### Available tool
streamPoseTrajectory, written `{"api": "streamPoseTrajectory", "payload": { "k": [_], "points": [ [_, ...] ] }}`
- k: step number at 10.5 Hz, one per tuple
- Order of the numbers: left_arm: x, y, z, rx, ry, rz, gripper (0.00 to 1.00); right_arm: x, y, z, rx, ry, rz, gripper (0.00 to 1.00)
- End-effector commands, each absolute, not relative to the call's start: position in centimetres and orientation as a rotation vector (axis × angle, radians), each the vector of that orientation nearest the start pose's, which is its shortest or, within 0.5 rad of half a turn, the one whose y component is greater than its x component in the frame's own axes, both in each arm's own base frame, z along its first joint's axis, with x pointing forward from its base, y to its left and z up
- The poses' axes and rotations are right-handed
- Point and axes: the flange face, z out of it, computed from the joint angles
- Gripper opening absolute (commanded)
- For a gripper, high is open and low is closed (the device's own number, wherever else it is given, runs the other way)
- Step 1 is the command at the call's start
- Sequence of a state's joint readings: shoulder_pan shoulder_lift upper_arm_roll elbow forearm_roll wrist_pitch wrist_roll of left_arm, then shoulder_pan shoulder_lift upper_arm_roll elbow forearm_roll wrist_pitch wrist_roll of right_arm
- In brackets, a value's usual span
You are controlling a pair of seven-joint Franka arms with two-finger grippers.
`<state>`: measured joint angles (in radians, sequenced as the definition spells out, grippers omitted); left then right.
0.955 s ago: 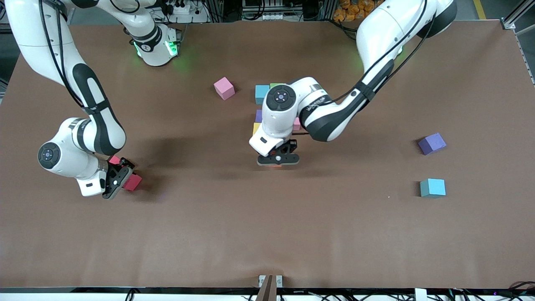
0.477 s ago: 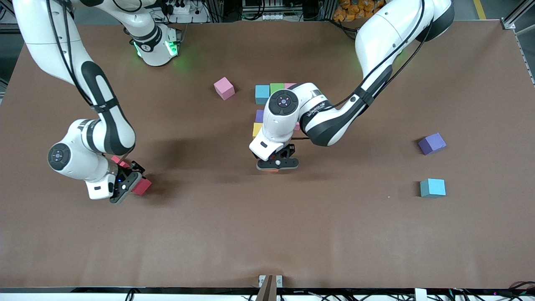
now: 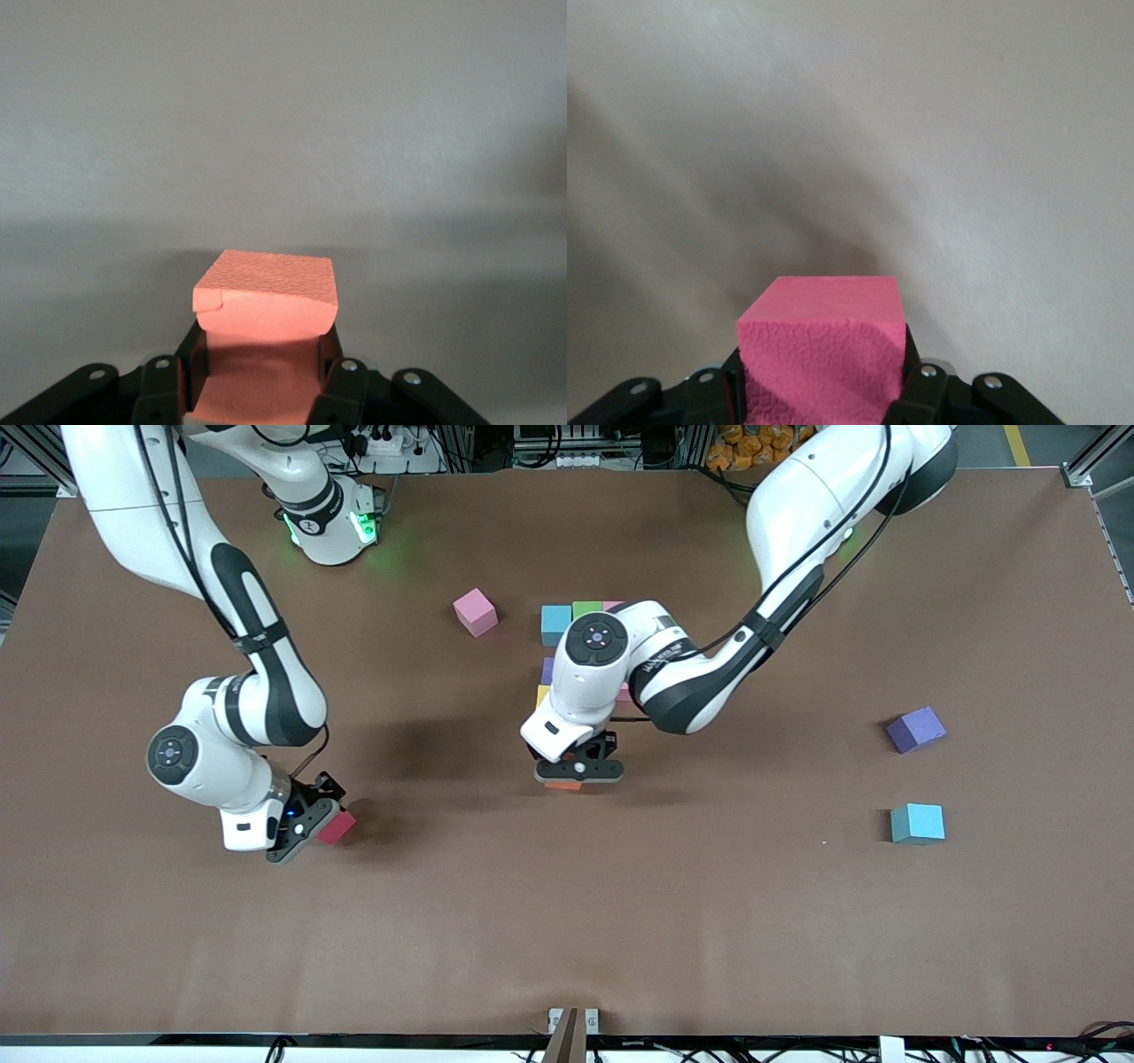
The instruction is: Form number 2 with 11 blocks
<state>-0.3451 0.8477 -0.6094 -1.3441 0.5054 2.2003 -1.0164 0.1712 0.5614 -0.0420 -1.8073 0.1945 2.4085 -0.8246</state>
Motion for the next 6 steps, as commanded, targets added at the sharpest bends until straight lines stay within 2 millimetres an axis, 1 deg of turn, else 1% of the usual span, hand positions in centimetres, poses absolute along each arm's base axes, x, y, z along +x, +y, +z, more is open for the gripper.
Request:
{"api": "streamPoseTrajectory", "payload": {
  "k": [1, 3, 4, 6],
  "points": [
    [52.5, -53.9, 28.3, -3.275, 0.076, -0.134, 0.34, 65.5, 11.1, 24.7, -2.782, -1.229, -0.141, 0.28],
    [52.1, -54.3, 28.4, -3.269, 0.091, -0.136, 0.35, 65.5, 12.1, 24.6, -2.801, -1.197, -0.136, 0.30],
    [51.9, -54.4, 28.2, -3.265, 0.102, -0.136, 0.35, 65.5, 12.1, 24.5, -2.802, -1.196, -0.133, 0.30],
    [50.8, -55.4, 27.0, -3.262, 0.130, -0.104, 0.35, 65.4, 12.0, 24.4, -2.797, -1.206, -0.130, 0.30]
  ]
}}
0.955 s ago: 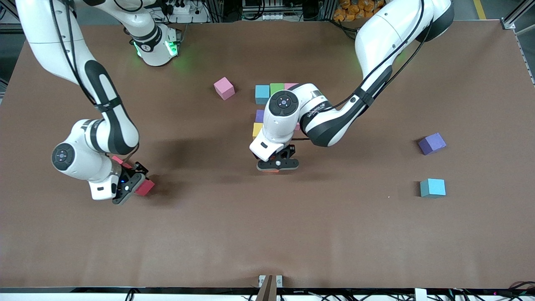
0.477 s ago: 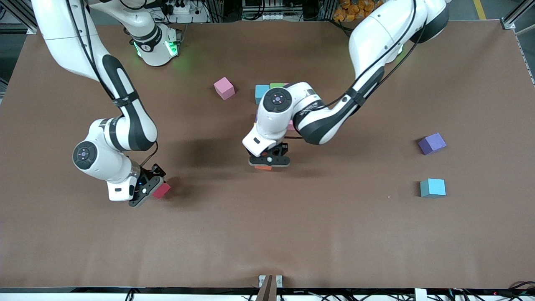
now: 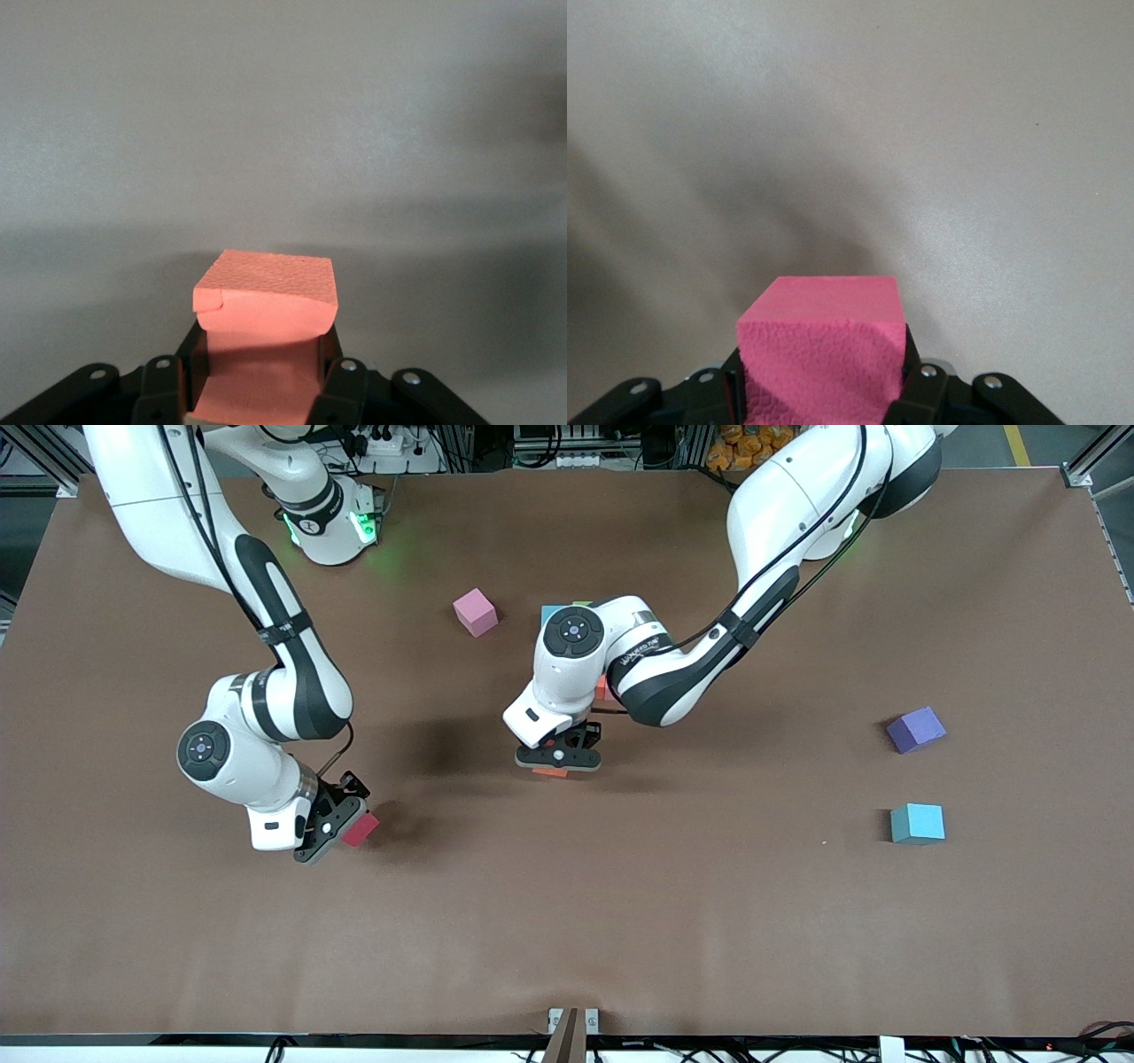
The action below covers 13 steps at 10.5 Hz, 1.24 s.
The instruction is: Form number 2 with 11 blocks
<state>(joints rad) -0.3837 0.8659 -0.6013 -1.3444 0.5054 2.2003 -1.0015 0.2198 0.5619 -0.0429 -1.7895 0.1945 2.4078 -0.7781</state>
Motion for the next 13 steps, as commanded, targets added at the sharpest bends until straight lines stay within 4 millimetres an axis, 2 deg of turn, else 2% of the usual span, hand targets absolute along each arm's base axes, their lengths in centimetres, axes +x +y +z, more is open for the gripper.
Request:
{"api": "streamPoseTrajectory", "payload": {
  "k": [1, 5, 8, 13],
  "points": [
    [50.8, -55.4, 26.3, -3.255, 0.128, -0.094, 0.35, 65.4, 12.0, 24.1, -2.794, -1.212, -0.123, 0.30],
    [50.7, -55.3, 25.5, -3.252, 0.114, -0.069, 0.34, 65.2, 11.4, 23.0, -2.788, -1.223, -0.097, 0.30],
    [51.4, -54.5, 25.0, -3.302, -0.069, 0.093, 0.34, 65.1, 11.6, 23.0, -2.785, -1.226, -0.097, 0.30],
    [51.8, -54.0, 24.3, -3.289, -0.070, 0.093, 0.34, 65.1, 11.6, 23.0, -2.785, -1.226, -0.097, 0.30]
  ]
}}
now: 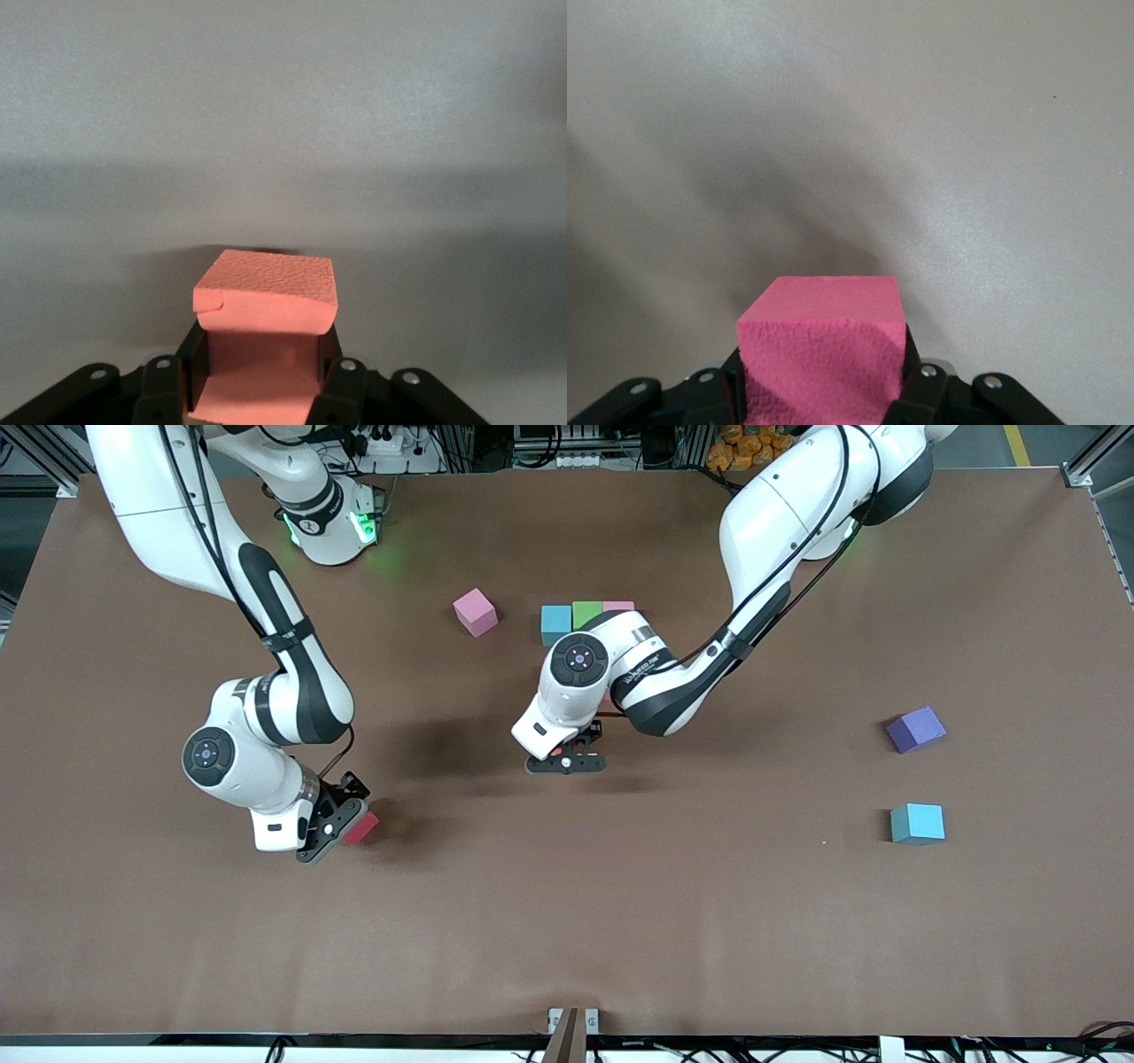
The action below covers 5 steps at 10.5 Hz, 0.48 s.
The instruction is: Form number 2 with 11 blocks
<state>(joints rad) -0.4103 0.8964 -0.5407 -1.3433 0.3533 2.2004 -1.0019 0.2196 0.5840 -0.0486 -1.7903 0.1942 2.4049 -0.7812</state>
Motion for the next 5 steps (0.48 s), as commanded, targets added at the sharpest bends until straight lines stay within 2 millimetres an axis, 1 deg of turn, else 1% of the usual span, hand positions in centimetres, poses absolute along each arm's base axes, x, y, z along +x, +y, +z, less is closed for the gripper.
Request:
{"api": "streamPoseTrajectory", "payload": {
  "k": [1, 5],
  "points": [
    [51.79, -53.98, 24.52, -3.288, -0.071, 0.088, 0.34, 65.14, 11.60, 22.98, -2.785, -1.224, -0.098, 0.30],
    [51.55, -53.90, 24.19, -3.277, -0.083, 0.105, 0.34, 65.09, 11.49, 22.82, -2.785, -1.222, -0.093, 0.30]
  ]
}}
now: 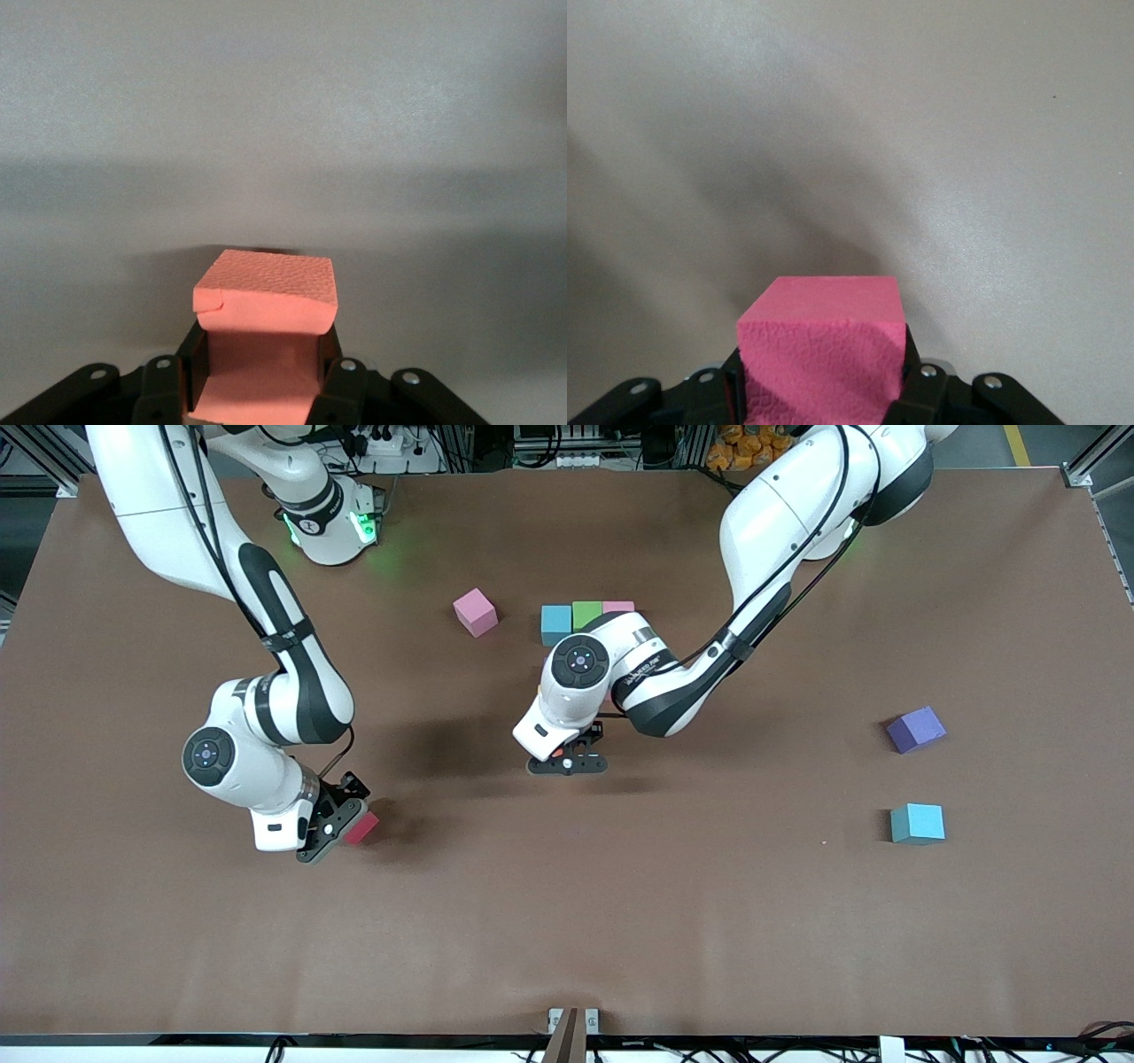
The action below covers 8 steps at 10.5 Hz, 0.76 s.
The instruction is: Form number 2 with 11 blocks
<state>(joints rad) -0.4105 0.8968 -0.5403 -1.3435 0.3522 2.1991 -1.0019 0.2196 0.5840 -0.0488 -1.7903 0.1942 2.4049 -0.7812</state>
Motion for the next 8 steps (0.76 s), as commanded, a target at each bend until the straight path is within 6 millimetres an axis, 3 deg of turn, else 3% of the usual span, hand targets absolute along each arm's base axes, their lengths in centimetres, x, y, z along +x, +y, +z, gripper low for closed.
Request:
{"api": "streamPoseTrajectory", "payload": {
  "k": [1, 5, 8],
  "points": [
    [51.3, -53.7, 24.2, -3.256, -0.078, 0.122, 0.35, 65.1, 11.5, 22.8, -2.785, -1.222, -0.093, 0.30],
    [50.5, -53.8, 24.2, -3.209, -0.198, 0.123, 0.37, 65.1, 11.3, 22.7, -2.787, -1.217, -0.091, 0.30],
    [49.3, -54.5, 24.2, -3.168, -0.212, 0.029, 0.37, 65.1, 11.2, 22.5, -2.787, -1.219, -0.086, 0.30]
  ]
}}
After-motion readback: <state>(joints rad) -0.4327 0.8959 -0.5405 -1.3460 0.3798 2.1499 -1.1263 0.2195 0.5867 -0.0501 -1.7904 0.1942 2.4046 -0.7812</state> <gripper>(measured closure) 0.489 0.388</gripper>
